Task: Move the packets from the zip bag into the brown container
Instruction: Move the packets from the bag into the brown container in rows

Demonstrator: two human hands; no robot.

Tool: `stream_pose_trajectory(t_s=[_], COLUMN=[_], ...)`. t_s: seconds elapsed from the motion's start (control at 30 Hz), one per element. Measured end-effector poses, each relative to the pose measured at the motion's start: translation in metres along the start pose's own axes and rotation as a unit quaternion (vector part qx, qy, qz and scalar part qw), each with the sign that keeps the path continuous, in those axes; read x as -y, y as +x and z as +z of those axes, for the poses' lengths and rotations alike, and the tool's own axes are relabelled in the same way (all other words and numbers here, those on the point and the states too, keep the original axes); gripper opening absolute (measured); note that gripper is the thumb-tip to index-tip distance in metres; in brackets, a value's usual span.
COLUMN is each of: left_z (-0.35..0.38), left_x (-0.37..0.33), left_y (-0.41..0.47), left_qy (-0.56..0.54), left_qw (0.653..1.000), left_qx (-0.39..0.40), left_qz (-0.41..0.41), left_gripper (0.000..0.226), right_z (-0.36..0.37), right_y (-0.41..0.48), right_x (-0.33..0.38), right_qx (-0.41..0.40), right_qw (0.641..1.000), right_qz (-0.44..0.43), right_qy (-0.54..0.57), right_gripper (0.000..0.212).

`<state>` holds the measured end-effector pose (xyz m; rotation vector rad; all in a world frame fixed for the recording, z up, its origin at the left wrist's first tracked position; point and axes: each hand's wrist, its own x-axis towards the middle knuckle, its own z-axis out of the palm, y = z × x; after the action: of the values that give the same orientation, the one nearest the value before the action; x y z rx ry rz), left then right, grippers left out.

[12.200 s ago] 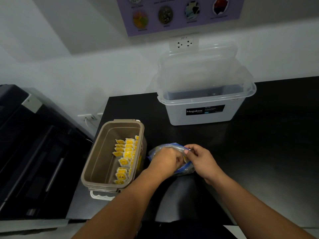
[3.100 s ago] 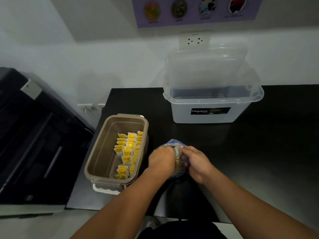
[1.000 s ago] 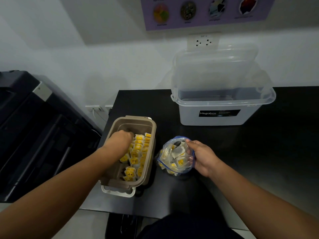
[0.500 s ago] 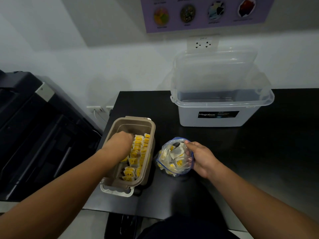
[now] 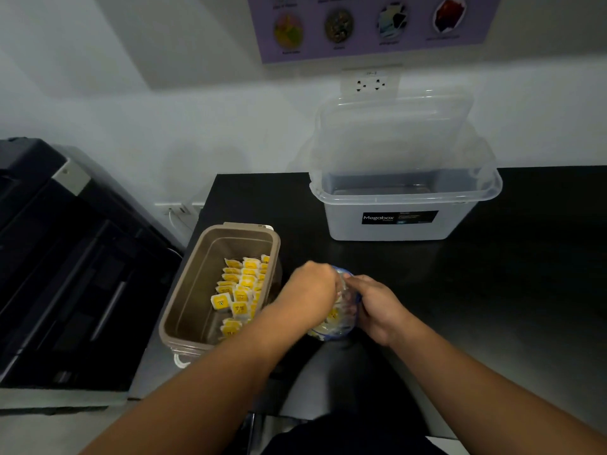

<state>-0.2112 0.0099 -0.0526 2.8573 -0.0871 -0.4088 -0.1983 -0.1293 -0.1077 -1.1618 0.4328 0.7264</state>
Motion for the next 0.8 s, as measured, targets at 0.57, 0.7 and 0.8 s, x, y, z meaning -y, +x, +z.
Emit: stream_pose_trajectory(t_s=[0.57,0.7,0.8], left_z=[0.05,0.041,0.039], left_x=[0.004,0.004,0.001], left_y=[0.027,0.012,0.002], left_qy=[0.031,-0.088,-0.174], left_qw=[0.991,0.99,0.978], left_qx=[0.088,0.035,-0.015], left_qz=[-0.096,-0.104,-0.116], left_gripper=[0.033,0.022,0.014], right_z=[-0.024,-0.026,-0.026], right_y=[0.009,0.009,0.01], right_x=[0.007,0.008,0.009], right_qx=[0.0,0.016,0.026], right_qw=[0.995,0.995,0.996], right_qz=[0.03,0.034,0.034], right_qy=[-0.097,-0.091,-0.078], right_gripper=[0.005,0.006,0.007])
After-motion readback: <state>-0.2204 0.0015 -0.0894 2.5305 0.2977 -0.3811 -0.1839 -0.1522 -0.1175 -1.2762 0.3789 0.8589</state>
